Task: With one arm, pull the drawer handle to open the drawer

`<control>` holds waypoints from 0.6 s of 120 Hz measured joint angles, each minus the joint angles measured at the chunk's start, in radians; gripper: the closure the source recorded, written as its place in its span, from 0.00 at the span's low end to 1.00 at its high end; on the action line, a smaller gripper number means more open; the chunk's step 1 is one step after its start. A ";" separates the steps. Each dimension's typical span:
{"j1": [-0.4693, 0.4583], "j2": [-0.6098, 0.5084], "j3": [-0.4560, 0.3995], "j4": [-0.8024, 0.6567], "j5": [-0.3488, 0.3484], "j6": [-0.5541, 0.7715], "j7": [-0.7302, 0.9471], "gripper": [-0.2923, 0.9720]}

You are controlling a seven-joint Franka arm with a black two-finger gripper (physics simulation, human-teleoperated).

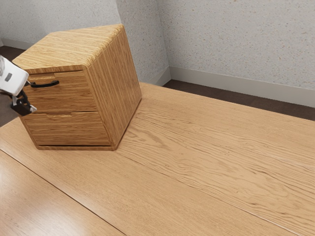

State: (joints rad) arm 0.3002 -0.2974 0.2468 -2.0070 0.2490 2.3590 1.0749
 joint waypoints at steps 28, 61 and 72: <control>0.000 0.017 -0.001 0.006 -0.020 0.002 0.034 0.23; 0.003 0.019 -0.001 0.019 -0.046 0.005 0.091 0.23; 0.001 0.031 -0.001 0.043 -0.048 0.005 0.105 0.23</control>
State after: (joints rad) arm 0.3011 -0.2665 0.2460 -1.9638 0.2013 2.3638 1.1800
